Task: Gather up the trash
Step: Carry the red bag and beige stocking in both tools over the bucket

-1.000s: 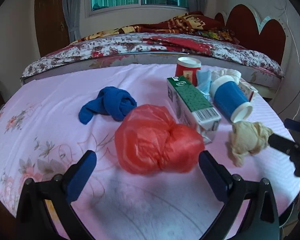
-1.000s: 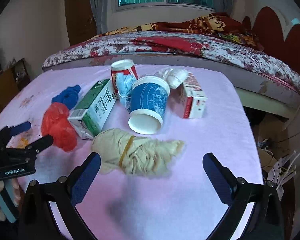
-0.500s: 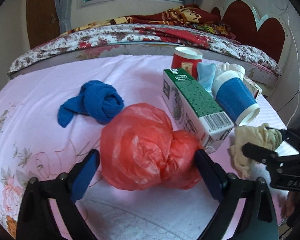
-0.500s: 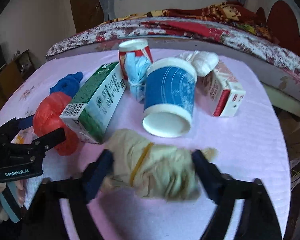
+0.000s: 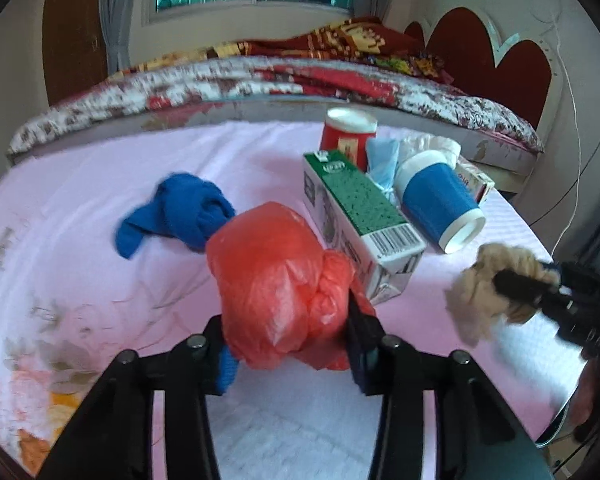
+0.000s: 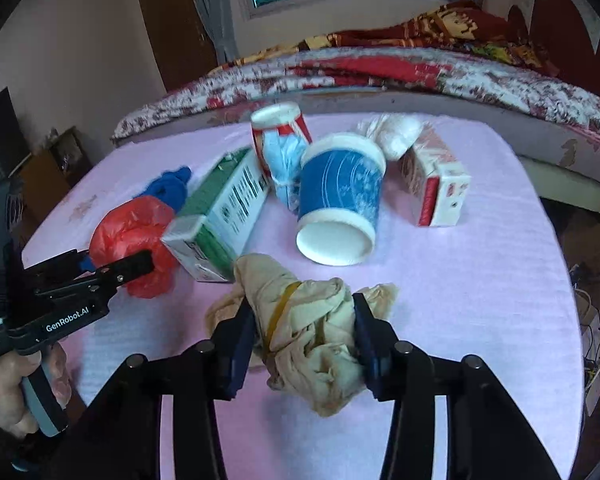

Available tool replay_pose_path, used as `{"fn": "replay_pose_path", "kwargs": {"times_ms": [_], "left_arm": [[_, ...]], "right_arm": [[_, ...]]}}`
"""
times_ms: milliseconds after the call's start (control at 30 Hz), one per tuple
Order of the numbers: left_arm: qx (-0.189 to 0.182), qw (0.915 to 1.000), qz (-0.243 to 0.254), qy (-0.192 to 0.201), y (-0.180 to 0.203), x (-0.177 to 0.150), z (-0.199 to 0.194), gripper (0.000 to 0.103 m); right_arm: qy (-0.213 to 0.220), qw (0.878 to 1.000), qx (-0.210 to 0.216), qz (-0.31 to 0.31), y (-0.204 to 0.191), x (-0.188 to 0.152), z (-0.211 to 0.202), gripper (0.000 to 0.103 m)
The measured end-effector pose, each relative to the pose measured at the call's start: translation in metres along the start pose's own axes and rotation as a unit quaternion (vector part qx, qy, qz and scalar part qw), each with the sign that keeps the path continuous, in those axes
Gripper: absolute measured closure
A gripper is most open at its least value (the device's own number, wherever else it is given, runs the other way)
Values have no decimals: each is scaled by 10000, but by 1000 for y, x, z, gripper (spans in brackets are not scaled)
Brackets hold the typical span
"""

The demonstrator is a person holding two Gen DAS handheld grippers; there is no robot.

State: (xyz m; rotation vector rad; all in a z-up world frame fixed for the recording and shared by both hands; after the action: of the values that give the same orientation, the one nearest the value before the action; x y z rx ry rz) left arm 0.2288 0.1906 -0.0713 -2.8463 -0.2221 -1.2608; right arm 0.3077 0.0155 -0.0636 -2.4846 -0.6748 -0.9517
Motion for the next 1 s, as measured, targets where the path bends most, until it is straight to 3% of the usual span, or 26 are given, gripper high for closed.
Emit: {"fn": "replay_pose_path", "kwargs": {"times_ms": [167,433,1000], "left_arm": [[29,9995,250,167,11,-10,-23,58],[-221,9976,577,301,56,-18,-48,58],[-1183,9854,1155,410,182,-28,-77,58]], "right_arm": [[160,9998,-129,3,7,-6,-32,55],[339,9983,-483,-5,27,-24,-84,55],[461,9892,-1333,396,105,-80,-185,55]]}}
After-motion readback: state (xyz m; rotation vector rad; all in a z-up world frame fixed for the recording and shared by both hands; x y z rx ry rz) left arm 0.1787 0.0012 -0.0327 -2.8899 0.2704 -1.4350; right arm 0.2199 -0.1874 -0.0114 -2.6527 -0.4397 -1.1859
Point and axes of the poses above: each gripper's, at about its wrist camera, not at the fingertips, and z roughly the way its jaws point, y to its right, x to its top, the point moved 2 cm from there along z, roughly the way its jaws point, and after that the axes turned 2 degrees about x, right-handed, at the moved point
